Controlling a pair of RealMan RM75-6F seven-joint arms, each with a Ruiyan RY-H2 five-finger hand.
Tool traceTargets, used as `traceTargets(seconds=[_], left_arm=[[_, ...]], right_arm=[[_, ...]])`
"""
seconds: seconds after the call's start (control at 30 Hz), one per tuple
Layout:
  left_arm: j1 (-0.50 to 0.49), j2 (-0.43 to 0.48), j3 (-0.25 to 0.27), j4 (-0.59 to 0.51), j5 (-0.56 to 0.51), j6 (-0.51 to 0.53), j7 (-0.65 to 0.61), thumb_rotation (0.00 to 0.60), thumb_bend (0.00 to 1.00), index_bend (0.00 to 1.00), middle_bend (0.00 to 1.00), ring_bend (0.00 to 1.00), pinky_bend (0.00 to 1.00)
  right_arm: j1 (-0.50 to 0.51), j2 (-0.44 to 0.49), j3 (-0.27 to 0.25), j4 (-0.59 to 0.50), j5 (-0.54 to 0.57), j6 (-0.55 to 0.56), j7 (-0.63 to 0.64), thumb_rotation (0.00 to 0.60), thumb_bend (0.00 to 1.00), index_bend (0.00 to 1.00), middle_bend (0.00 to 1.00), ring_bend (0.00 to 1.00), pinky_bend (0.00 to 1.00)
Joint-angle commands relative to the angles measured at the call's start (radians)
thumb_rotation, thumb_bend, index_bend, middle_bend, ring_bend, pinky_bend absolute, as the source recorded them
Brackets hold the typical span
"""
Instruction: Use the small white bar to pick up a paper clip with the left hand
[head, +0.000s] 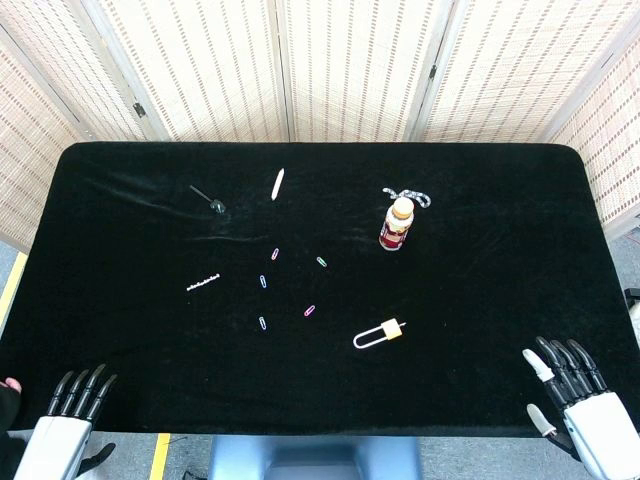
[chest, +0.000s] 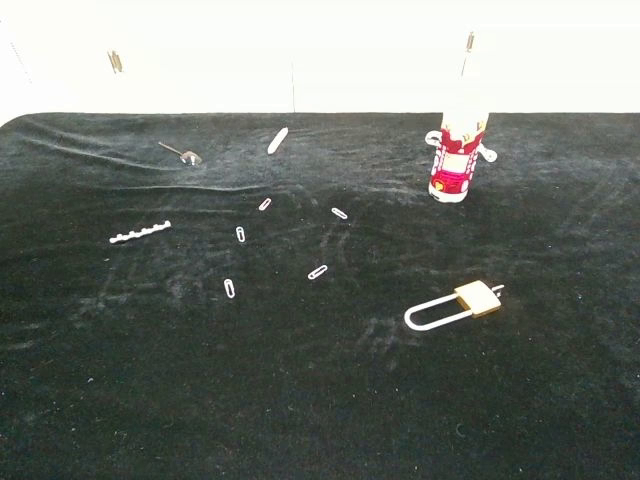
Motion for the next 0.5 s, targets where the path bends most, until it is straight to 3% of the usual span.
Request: traceTargets(seconds=[0.03, 0.37, 0.43, 0.5], left_arm=[[-0.002, -0.001, -0.001, -0.001, -0.005, -0.007, 0.004, 0.600, 0.12, 0.00, 0.00, 0.00, 0.00], [-0.017, -0.014, -0.007, 0.012, 0.018, -0.006, -0.005, 0.600, 0.12, 0.00, 0.00, 0.02, 0.01], [-0.034, -0.032, -0.028, 0.018, 0.029, 0.005, -0.031, 0.600, 0.13, 0.00, 0.07, 0.11, 0.16], [-0.061, -0.059, -0.057, 0.021, 0.040, 0.008, -0.055, 0.600, 0.13, 0.00, 0.25, 0.33, 0.49]], right_arm=[[-0.001, 0.001, 0.000, 0.001, 0.001, 0.003, 0.003, 0.600, 0.36, 0.00, 0.00, 0.00, 0.00], [-0.010, -0.002, 0.000, 0.012, -0.006, 0.029, 0.012, 0.600, 0.36, 0.00, 0.00, 0.00, 0.00], [-0.010, -0.001, 0.002, 0.011, -0.001, 0.030, 0.017, 0.600, 0.36, 0.00, 0.00, 0.00, 0.00], [-0.008, -0.001, 0.006, 0.009, 0.003, 0.029, 0.021, 0.600, 0.36, 0.00, 0.00, 0.00, 0.00]])
